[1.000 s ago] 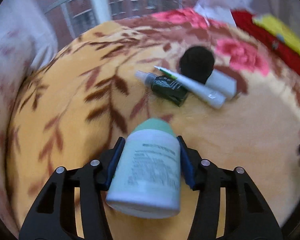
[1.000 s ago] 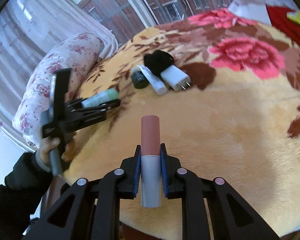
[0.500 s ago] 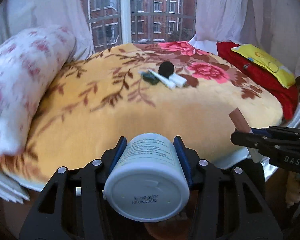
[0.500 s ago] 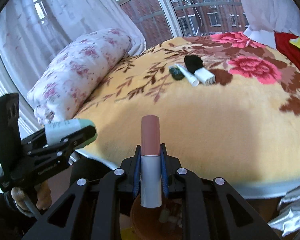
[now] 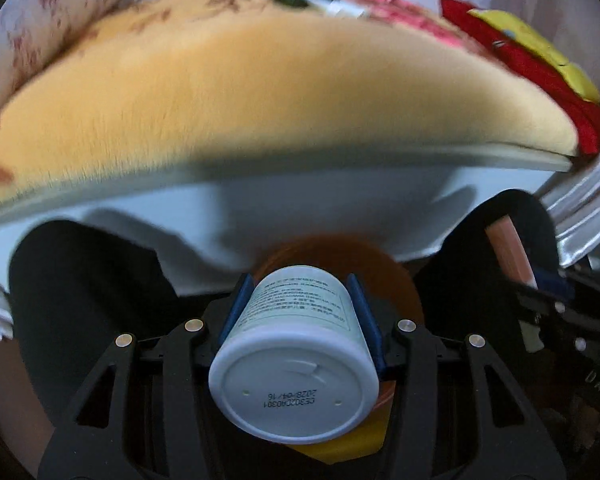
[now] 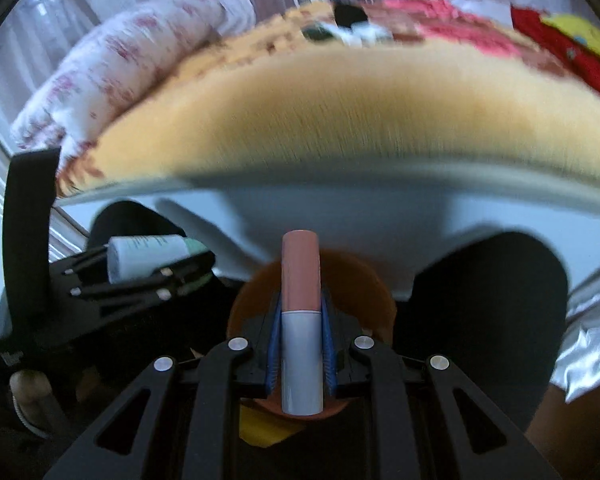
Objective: Collect trash
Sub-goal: 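Carry the lotion bottle and lipstick to the orange bucket and release both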
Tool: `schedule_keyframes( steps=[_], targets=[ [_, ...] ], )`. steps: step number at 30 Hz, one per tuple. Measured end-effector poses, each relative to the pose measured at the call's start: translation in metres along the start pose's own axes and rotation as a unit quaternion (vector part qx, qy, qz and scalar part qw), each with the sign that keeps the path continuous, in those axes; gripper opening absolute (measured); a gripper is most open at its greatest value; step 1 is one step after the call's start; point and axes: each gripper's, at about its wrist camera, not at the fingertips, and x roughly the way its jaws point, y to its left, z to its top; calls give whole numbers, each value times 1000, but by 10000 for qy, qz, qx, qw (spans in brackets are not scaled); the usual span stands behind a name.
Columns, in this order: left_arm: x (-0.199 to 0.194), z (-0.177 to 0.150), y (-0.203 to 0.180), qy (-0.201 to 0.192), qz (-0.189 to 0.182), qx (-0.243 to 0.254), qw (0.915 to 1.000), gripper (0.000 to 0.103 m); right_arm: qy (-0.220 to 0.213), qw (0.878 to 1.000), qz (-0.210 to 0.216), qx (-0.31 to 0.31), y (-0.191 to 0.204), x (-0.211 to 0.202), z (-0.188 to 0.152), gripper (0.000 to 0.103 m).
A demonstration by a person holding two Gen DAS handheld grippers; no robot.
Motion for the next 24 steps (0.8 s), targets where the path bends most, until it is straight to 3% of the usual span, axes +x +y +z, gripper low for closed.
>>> schedule_keyframes(
  steps=[4, 14, 24],
  targets=[
    [18, -3, 8, 305, -41, -169, 9994, 48, 267, 9995, 64, 169, -9, 17, 0, 17],
    [42, -6, 2, 596, 76, -19, 9982, 48, 591, 9982, 125, 55, -5, 42, 6, 18],
    [53, -12, 3, 798, 153, -26, 9967, 48, 510, 9986, 82, 66, -4, 42, 10, 18]
  ],
)
